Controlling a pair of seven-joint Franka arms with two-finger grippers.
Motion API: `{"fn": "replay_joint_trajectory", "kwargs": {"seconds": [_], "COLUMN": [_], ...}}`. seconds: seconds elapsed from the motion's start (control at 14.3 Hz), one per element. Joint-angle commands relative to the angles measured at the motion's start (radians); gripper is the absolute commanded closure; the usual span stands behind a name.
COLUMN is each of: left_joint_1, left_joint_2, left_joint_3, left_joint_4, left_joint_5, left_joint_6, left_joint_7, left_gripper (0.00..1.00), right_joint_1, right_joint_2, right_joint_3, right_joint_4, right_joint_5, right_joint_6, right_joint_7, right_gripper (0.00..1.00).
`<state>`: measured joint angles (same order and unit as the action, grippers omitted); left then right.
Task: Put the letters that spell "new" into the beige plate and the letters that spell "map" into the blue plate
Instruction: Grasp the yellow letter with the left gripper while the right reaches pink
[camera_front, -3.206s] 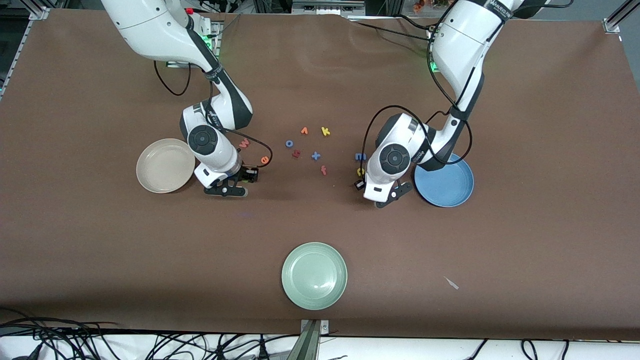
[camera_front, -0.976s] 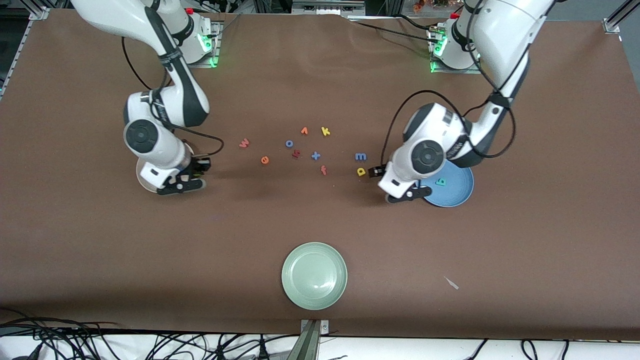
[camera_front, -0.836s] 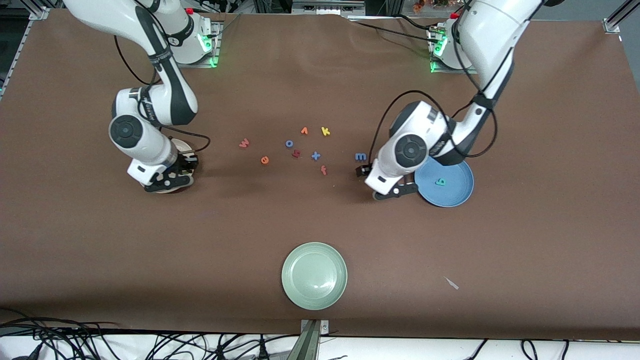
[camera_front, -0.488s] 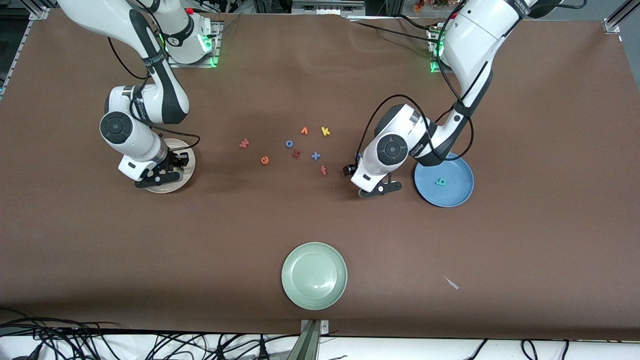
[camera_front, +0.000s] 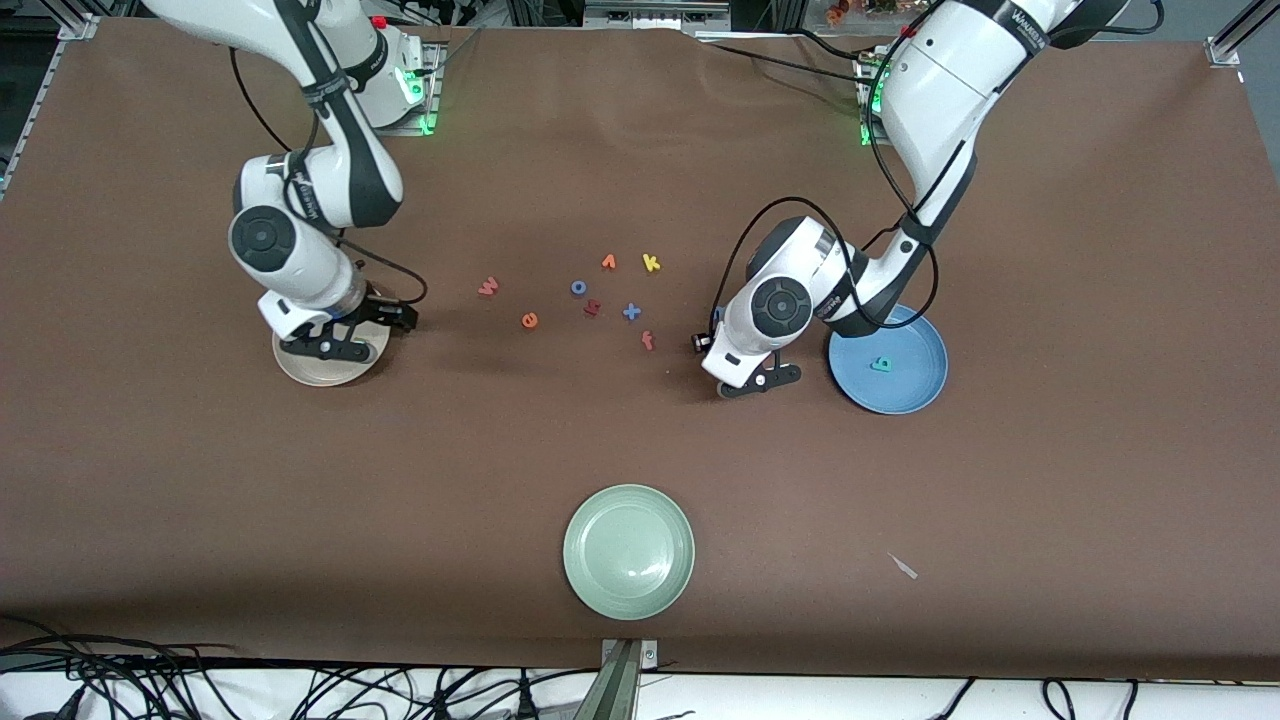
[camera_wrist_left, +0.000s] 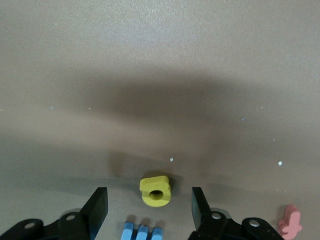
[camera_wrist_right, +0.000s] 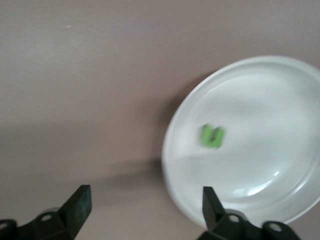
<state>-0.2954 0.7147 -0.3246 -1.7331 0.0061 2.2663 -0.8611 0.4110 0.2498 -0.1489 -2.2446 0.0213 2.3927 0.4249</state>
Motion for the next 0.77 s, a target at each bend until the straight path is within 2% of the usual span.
{"fn": "replay_joint_trajectory", "kwargs": {"seconds": [0.0,0.14,0.28,0.49,0.56,0.7], "left_joint_1": [-0.010,-0.008,-0.008,-0.004,-0.001,0.008], "left_joint_2": [0.009,0.009,0.009,0.005,0.002,-0.009], "left_joint_3": [0.002,0.004,0.004,0.004,0.003,0.004], "left_joint_4": [-0.003,-0.002,-0.003,-0.003,-0.002,0.001], "left_joint_5": [0.022,0.022,0.020,0.022,0.020,0.025], "left_joint_6": [0.025,0.025,0.025,0.019,0.015,-0.010], "left_joint_7": [-0.041,-0.047,-0.047,-0.047,-0.045,-0.035], "left_gripper": [0.30,0.49,0.60,0.93,0.98,1.00], "right_joint_1": [0.002,0.003,0.003,0.003,0.003,0.005], "right_joint_2": [-0.052,-0.070,-0.093,-0.087,-0.071,-0.047], "right_joint_3": [0.084,0.143,0.195,0.238,0.239,0.241], "right_joint_4": [-0.039,-0.058,-0.096,-0.156,-0.174,-0.220], "right_joint_5": [0.011,0.009,0.009,0.009,0.009,0.009], "right_joint_6": [-0.015,-0.014,0.009,0.110,0.158,0.261], "right_joint_7": [0.225,0.345,0.451,0.538,0.545,0.555], "right_gripper": [0.00,0.00,0.00,0.00,0.00,0.00]}}
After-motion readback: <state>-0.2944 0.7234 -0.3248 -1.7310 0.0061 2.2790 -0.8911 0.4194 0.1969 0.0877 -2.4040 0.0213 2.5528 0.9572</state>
